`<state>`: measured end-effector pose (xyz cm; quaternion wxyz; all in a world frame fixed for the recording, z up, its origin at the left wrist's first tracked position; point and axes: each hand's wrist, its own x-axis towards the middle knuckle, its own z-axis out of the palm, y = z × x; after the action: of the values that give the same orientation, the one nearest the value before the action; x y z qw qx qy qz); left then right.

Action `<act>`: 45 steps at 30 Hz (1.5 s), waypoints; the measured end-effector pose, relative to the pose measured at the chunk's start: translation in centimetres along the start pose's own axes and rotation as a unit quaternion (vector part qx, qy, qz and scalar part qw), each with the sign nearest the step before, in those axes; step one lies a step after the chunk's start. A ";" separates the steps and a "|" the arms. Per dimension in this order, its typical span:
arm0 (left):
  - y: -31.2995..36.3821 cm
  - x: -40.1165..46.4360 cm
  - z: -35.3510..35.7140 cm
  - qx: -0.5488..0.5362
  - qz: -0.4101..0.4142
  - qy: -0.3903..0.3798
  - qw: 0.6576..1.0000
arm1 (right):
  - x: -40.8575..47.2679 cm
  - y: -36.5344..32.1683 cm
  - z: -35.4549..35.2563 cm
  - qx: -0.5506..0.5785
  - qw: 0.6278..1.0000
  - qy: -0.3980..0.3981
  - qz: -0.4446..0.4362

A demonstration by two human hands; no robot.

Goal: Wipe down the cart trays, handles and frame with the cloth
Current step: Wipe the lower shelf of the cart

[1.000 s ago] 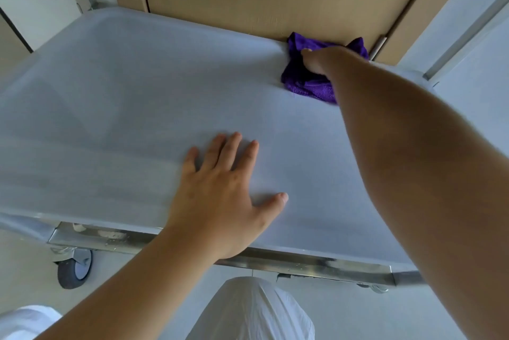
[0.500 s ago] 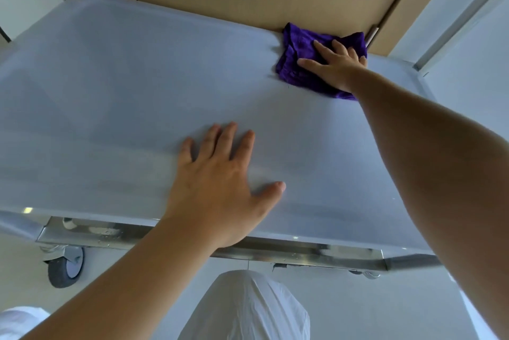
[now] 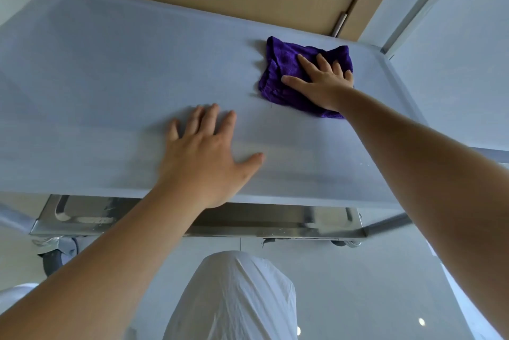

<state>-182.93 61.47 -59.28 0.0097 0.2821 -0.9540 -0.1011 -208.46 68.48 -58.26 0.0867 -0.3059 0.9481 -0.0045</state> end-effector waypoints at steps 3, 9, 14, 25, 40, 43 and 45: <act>0.0 0.1 0.1 -0.001 -0.001 0.001 1.000 | -2.0 0.1 0.3 -0.004 1.000 0.002 -0.011; 0.1 0.0 0.1 -0.002 -0.001 -0.009 1.000 | -7.0 0.6 0.9 -0.016 0.999 -0.007 -0.040; 0.2 0.0 -0.2 -0.003 -0.002 -0.003 1.000 | -10.5 0.9 1.0 -0.027 0.997 -0.017 -0.070; 0.3 -0.2 -0.2 0.019 0.003 -0.012 1.000 | -13.7 0.5 -1.5 -0.022 0.996 -0.037 -0.072; 0.2 -0.4 -0.7 0.024 0.003 -0.031 0.999 | -17.4 1.6 2.4 -0.012 0.992 0.030 -0.119; 0.5 -0.3 -1.3 0.044 -0.013 -0.062 0.997 | -18.0 2.8 2.4 -0.039 0.984 0.044 -0.170; 2.3 0.4 -2.2 0.030 -0.047 -0.090 0.994 | -18.2 3.1 2.4 -0.042 0.982 0.041 -0.181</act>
<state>-184.36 62.70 -56.69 -0.0900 0.3161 -0.9394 -0.0974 -195.37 81.68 -57.83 0.0324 -0.4758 0.8789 0.0069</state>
